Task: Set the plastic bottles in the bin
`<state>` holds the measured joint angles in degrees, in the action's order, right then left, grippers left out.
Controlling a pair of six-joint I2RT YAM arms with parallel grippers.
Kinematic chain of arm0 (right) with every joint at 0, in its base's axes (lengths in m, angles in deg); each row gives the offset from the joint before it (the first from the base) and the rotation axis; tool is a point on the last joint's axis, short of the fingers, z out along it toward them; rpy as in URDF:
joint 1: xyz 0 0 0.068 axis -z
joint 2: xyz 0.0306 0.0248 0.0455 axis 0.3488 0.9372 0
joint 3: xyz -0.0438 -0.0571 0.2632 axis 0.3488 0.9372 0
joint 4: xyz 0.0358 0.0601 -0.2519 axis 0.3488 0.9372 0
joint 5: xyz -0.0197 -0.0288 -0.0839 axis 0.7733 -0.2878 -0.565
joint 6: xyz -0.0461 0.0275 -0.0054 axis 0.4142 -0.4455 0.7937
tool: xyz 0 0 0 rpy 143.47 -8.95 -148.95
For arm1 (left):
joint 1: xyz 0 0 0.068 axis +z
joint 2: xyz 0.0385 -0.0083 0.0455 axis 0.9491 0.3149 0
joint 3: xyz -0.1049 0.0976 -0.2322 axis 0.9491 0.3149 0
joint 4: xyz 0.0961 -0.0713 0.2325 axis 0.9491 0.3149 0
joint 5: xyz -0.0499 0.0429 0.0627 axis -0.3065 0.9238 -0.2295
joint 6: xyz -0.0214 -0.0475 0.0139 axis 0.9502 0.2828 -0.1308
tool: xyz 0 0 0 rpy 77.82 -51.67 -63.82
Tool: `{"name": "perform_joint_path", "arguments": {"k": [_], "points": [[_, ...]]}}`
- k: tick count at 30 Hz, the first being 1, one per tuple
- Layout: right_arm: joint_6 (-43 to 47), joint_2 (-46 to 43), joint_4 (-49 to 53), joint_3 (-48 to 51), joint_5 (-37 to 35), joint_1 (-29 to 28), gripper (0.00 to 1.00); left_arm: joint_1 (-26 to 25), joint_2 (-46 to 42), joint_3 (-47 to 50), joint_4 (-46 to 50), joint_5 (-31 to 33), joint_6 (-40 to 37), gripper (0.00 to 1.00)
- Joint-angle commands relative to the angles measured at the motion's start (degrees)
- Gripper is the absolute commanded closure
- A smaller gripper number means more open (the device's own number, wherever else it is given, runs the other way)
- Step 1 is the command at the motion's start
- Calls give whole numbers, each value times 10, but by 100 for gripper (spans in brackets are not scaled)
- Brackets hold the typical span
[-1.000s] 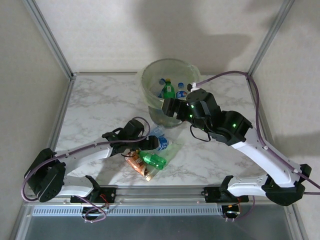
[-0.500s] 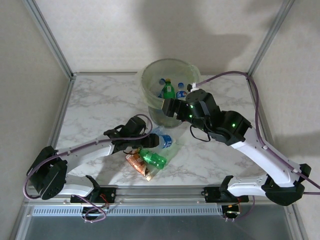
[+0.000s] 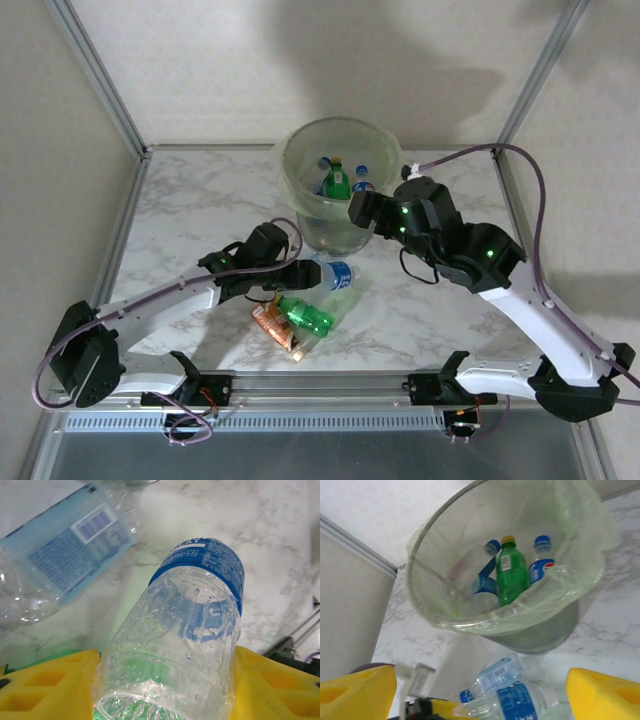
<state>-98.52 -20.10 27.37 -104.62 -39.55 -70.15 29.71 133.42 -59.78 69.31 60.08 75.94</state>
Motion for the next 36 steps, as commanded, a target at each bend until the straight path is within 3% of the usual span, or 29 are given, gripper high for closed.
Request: {"name": "perform_joint_path", "arguments": {"k": [1,11,19,22,29,36], "points": [[-12,-7,39,-31,-22,17,12,-3,-31,-23,23,-25,-10,45],[-1,9,110,-133,-25,72,9,6,-84,-47,-36,-61,54,46],[18,41,126,-222,26,87,2,37,-130,-69,-164,-127,160,45],[18,40,102,-226,70,92,1,57,-146,-72,-212,-137,202,45],[15,37,-52,-166,282,92,1,63,-142,-88,-305,-130,258,45],[-20,38,-160,-84,333,92,1,63,-132,-75,-407,-133,315,45]]}}
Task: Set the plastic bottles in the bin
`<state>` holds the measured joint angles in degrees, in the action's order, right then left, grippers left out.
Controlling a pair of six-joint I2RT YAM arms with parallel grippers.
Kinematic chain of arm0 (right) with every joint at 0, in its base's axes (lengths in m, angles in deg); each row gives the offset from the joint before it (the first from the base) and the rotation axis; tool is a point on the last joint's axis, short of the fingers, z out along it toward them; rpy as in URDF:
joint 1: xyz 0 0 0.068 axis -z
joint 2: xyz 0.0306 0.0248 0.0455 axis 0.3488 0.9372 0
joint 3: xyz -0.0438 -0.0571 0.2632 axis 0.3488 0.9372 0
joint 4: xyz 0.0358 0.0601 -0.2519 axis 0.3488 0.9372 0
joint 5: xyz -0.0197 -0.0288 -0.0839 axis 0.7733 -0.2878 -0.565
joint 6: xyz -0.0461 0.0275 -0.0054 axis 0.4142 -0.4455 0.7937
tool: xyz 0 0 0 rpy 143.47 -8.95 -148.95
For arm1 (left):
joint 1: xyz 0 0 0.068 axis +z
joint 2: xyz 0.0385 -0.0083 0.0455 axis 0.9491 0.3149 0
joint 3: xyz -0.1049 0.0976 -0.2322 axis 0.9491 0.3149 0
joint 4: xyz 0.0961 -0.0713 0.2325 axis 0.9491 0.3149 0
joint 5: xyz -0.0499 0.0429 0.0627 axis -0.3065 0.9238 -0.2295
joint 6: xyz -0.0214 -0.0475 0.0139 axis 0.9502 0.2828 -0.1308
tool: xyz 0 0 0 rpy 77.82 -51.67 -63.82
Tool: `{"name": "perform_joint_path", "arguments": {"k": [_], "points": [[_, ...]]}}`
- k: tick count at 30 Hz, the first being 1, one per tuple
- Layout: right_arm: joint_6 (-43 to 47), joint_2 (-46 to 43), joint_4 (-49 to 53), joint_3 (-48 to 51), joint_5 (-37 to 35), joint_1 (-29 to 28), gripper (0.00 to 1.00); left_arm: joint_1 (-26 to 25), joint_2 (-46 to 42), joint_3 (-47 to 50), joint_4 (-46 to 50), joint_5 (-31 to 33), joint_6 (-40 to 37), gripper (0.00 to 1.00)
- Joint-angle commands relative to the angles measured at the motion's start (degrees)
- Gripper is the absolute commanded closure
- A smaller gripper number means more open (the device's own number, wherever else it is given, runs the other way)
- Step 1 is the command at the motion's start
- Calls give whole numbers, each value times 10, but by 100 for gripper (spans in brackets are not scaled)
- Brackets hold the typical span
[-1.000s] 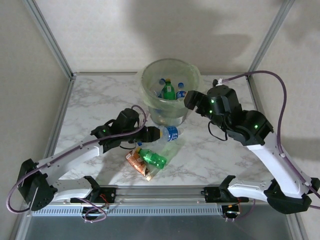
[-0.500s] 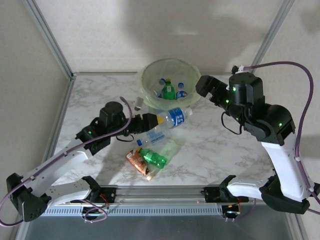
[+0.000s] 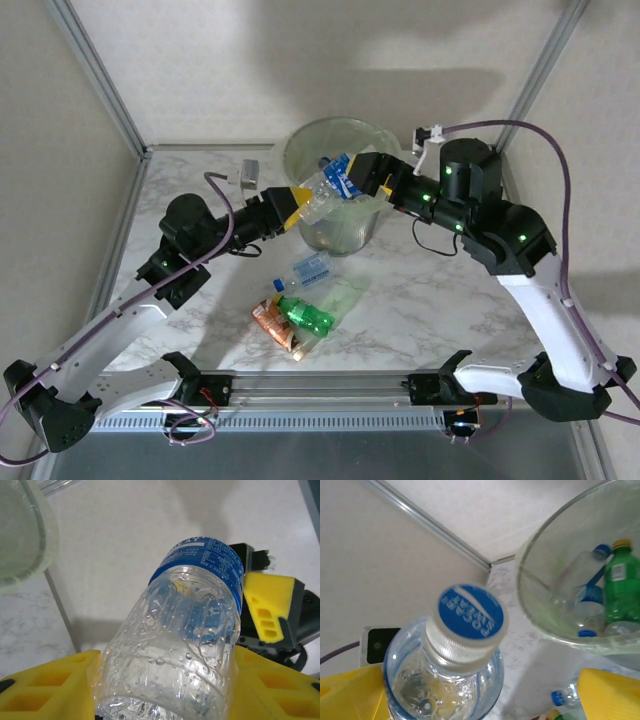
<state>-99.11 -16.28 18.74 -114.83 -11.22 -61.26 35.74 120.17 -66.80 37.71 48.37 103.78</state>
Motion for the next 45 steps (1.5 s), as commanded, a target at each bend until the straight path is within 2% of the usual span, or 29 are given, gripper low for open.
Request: {"name": "perform_joint_path", "arguments": {"k": [1,5,16,19,23,26,28,30,33,37,41,45], "points": [[-17,0,-86,24,56,3,1,3,0,-4,-93,-16,38,45],[-20,10,-120,26,67,3,6,3,0,0,-99,-18,40,45],[-14,34,-134,14,69,3,32,3,3,9,-105,-7,39,42],[-11,38,-131,10,68,3,37,4,6,0,-82,0,23,32],[-8,44,-119,0,57,5,40,4,11,-13,-44,16,6,12],[-3,47,-115,-6,52,7,40,4,16,-24,-11,27,-14,1],[0,50,-107,-12,42,8,40,4,17,-28,14,32,-29,0],[4,58,-85,-23,28,32,41,7,13,-39,50,40,-51,0],[13,84,-32,-59,6,57,42,17,0,-72,145,85,-110,0],[40,131,34,-124,-36,80,43,36,-9,-132,279,211,-190,0],[71,196,115,-205,-83,99,44,56,-8,-163,350,312,-221,0],[94,247,164,-256,-109,117,45,65,9,-177,407,357,-232,1]]}}
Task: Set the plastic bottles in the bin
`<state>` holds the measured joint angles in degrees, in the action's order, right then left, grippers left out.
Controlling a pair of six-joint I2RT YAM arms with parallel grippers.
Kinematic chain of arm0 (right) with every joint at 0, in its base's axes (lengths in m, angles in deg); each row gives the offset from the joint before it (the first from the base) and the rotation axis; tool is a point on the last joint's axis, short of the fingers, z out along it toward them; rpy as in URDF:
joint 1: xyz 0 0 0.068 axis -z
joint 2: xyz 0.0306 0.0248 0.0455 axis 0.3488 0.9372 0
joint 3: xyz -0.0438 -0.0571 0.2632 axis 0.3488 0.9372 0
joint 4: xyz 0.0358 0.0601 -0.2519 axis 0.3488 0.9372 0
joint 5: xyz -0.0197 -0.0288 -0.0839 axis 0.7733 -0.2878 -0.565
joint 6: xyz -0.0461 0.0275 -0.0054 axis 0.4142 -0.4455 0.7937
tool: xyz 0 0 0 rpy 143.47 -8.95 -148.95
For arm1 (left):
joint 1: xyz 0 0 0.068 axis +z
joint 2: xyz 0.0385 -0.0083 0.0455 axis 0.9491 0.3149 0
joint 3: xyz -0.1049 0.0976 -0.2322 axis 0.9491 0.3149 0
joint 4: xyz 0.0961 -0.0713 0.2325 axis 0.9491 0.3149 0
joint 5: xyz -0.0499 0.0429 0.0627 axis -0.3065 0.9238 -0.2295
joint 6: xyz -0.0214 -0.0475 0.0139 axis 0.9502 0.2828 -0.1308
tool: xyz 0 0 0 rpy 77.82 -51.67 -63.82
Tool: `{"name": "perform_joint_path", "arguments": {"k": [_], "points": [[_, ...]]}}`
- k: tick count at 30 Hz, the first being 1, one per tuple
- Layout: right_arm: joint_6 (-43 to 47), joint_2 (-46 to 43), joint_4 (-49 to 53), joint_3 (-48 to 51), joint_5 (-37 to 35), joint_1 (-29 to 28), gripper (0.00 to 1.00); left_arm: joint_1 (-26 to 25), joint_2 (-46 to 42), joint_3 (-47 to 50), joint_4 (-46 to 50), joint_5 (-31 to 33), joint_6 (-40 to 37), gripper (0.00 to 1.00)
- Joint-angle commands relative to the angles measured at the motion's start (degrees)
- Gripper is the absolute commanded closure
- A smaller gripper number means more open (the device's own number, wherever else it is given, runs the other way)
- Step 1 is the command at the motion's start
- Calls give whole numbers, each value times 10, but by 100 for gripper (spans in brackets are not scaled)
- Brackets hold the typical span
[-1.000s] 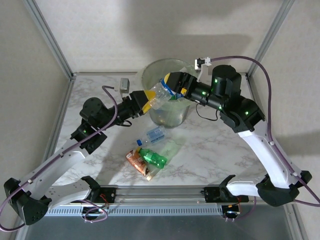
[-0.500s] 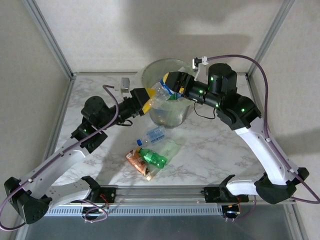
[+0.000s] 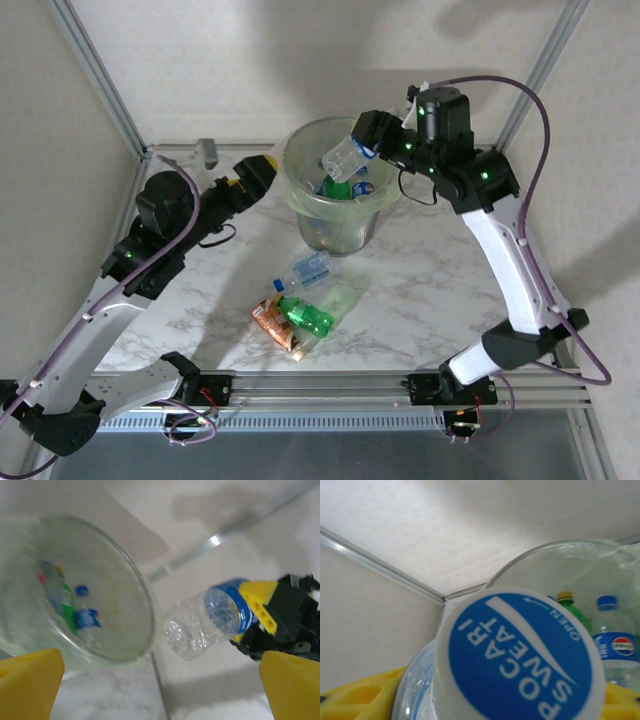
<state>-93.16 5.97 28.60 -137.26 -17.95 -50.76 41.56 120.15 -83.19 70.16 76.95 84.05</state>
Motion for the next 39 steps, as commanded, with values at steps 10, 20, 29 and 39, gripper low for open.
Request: {"name": "perform_joint_path", "arguments": {"k": [10,20,29,39], "points": [[71,133,116,-107,-56,35,45,26,14,2,97,100,-48,0],[80,202,148,-167,-45,41,14,46,27,21,106,80,-53,0],[76,167,128,-167,-44,40,13,51,23,28,129,72,-45,0],[104,35,36,-50,-25,-36,16,50,-29,106,206,57,11,6]]}}
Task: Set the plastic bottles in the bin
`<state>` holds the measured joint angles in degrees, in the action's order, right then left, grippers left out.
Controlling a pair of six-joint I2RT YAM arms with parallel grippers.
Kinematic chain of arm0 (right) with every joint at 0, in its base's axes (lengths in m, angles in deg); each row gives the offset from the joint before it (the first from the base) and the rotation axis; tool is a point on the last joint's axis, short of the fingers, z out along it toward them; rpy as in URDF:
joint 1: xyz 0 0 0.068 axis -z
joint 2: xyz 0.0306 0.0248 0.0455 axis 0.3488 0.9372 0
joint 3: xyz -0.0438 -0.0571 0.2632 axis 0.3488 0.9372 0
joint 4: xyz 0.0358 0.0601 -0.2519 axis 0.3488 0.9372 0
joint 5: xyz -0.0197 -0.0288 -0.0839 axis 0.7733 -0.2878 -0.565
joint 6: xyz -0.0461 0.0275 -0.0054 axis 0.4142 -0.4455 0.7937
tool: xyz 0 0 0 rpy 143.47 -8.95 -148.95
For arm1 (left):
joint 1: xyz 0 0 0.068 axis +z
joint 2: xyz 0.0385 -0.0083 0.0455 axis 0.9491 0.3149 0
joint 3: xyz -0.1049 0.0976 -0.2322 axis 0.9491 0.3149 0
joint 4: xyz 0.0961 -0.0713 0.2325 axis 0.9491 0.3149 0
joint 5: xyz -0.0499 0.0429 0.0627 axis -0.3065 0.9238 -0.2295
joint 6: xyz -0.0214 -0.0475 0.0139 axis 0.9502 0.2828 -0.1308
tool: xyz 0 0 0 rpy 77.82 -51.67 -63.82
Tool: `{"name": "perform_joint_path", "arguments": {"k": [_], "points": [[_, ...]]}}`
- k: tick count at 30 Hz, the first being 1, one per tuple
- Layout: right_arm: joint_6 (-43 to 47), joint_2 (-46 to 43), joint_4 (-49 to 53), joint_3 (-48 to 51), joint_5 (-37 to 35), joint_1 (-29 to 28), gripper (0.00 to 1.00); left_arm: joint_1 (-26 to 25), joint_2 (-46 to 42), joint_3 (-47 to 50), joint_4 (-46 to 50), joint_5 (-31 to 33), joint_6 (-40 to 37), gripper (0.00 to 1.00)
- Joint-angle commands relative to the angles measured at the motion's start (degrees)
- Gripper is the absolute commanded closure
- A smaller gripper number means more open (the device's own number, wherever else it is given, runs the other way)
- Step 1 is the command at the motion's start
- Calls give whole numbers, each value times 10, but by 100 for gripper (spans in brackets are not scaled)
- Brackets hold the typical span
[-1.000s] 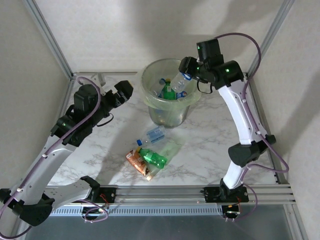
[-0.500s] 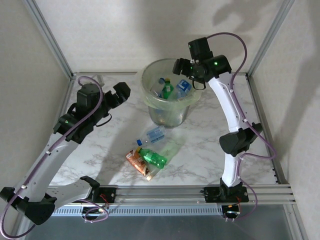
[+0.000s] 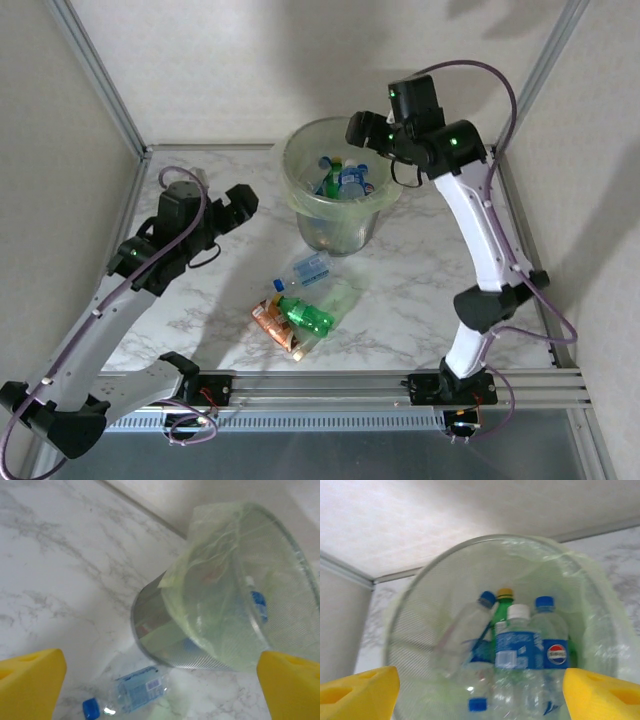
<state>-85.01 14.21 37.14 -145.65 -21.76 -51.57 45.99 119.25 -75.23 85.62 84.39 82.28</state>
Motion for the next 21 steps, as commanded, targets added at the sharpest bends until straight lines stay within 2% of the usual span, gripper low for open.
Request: {"name": "perform_joint_path", "arguments": {"k": [1,5,9,15,21], "points": [[28,-62,-61,56,17,-42,16,6,-28,44,64,-20,39,8],[53,-106,-86,136,-11,-112,19,2,-72,117,95,-39,75,15],[59,-136,-89,205,-54,-169,19,-14,-119,190,110,-56,126,15],[38,-176,-126,289,-58,-194,19,-60,-151,274,86,-62,213,16],[36,-170,-129,292,-59,-209,19,-128,-119,322,22,-51,271,18]]}}
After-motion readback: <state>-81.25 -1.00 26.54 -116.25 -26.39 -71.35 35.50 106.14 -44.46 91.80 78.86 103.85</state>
